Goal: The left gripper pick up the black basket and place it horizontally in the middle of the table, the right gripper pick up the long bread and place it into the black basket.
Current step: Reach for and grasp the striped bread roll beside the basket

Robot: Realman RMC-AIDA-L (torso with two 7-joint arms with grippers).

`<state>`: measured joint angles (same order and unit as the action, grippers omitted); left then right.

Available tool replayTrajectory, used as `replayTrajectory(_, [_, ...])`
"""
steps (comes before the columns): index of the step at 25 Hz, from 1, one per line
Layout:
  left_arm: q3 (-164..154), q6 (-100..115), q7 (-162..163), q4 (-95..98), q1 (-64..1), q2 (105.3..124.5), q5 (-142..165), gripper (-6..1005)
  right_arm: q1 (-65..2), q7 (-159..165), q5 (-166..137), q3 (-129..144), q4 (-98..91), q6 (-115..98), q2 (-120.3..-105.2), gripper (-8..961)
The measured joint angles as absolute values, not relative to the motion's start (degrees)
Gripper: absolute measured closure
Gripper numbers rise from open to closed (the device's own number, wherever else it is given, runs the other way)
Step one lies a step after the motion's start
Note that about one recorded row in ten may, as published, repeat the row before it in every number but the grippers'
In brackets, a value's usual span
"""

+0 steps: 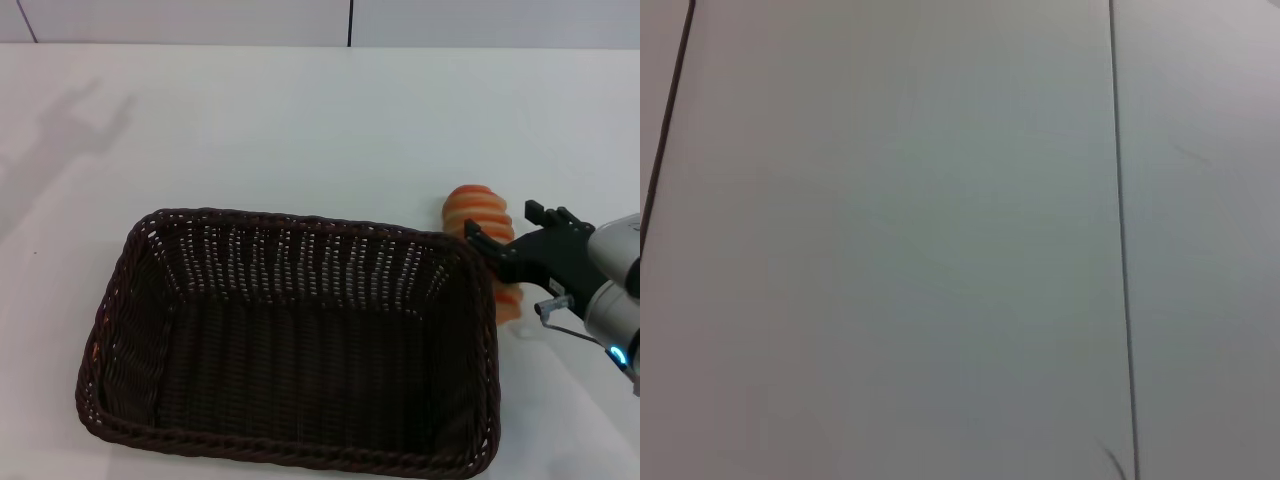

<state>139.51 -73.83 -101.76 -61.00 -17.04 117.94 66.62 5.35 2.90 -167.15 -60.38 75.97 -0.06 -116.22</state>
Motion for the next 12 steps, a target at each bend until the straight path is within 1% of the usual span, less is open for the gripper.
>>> replayTrajectory(3, [139.89, -74.1, -101.76, -61.0, -17.14, 117.95, 66.62, 411, 4.83, 2.9, -167.2, -60.38, 75.12, 0.58, -116.59, 166])
replayTrajectory(12, [139.97, -74.8, -101.68, -61.0, -17.14, 117.95, 66.06, 411, 3.87, 2.9, -166.83, -60.28, 73.26, 0.61, -116.88, 167])
